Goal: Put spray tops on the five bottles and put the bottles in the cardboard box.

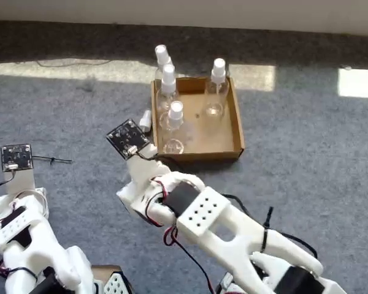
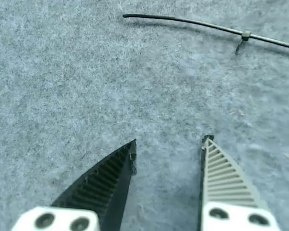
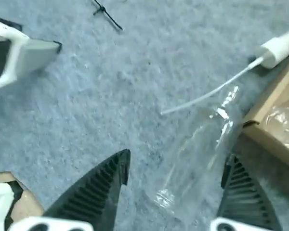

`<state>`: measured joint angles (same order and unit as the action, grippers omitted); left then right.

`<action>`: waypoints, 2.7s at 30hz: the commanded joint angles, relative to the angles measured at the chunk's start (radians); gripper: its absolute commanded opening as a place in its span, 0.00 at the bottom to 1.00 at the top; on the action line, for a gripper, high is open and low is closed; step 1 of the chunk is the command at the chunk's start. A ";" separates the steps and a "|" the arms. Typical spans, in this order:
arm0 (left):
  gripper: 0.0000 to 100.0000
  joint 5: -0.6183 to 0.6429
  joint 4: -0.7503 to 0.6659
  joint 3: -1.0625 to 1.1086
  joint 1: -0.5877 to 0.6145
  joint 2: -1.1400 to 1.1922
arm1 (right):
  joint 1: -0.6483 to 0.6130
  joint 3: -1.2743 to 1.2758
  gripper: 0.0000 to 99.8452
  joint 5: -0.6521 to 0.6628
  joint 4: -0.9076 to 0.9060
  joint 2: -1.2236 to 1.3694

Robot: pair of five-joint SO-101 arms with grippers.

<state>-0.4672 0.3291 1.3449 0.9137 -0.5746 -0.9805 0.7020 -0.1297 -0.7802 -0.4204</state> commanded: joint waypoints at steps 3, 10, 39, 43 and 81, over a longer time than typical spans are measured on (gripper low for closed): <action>0.21 -0.040 0.000 -0.094 0.104 -0.001 | -0.002 -0.047 0.26 -0.034 0.015 0.174; 0.21 -0.041 -0.002 -0.071 0.094 -0.001 | 0.035 -0.133 0.26 -0.031 0.013 0.306; 0.21 -0.038 0.008 -0.028 -0.054 -0.001 | 0.102 -0.196 0.01 0.414 -0.885 -0.403; 0.21 -0.037 0.100 -0.047 -0.125 -0.002 | 0.429 -0.278 0.01 0.466 -0.980 -0.518; 0.21 0.218 0.692 -0.944 -0.961 0.647 | 1.349 0.010 0.01 0.715 -0.162 0.226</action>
<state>-0.2417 1.0549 0.4488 0.0054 0.0376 0.3575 0.8063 0.5777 -0.9459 -0.2624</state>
